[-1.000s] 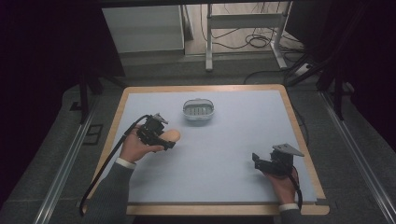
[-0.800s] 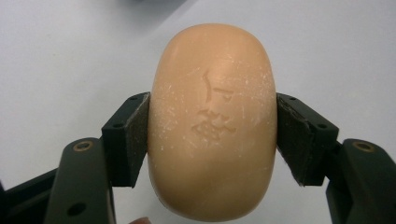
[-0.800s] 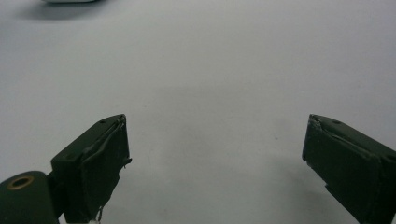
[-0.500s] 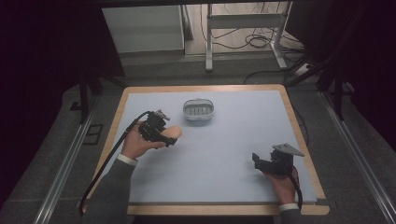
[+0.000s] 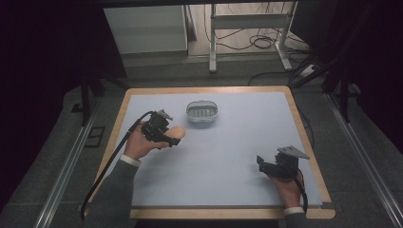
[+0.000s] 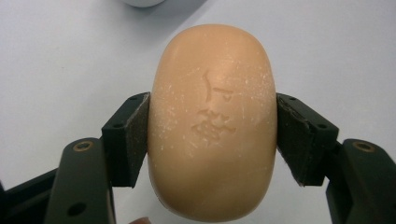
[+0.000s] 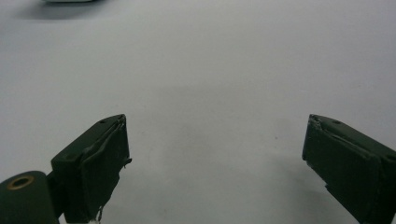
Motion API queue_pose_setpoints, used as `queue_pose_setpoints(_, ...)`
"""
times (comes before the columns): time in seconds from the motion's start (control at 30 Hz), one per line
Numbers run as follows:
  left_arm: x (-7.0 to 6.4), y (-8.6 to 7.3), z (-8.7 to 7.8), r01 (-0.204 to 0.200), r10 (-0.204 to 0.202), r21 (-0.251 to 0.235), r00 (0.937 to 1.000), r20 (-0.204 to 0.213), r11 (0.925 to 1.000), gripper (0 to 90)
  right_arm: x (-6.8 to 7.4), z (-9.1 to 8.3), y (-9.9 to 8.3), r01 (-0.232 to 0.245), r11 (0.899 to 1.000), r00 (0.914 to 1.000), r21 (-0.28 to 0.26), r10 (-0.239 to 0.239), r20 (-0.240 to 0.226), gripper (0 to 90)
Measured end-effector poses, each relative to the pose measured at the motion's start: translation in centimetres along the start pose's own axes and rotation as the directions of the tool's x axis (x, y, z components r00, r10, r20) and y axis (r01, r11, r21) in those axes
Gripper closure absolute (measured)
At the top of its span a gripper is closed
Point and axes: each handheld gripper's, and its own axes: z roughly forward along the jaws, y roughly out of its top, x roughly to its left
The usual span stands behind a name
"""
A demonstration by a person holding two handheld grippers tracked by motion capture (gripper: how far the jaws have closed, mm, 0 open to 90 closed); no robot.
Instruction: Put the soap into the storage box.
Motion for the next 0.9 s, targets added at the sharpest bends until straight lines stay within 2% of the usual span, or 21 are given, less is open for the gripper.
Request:
queue_pose_setpoints(0.5,-0.2,1.2,0.4,-0.008,0.008,-0.015,0.9999,0.01,0.9999,32.3,0.0,0.1,0.0,-0.007,1.0,1.0,0.007,0.007,0.001,7.5)
queue_pose_setpoints(0.9,0.5,1.6,0.7,0.008,-0.008,-0.014,1.0,0.004,0.9999,32.2,-0.1,0.1,0.0,-0.007,1.0,1.0,0.006,0.007,0.001,7.6)
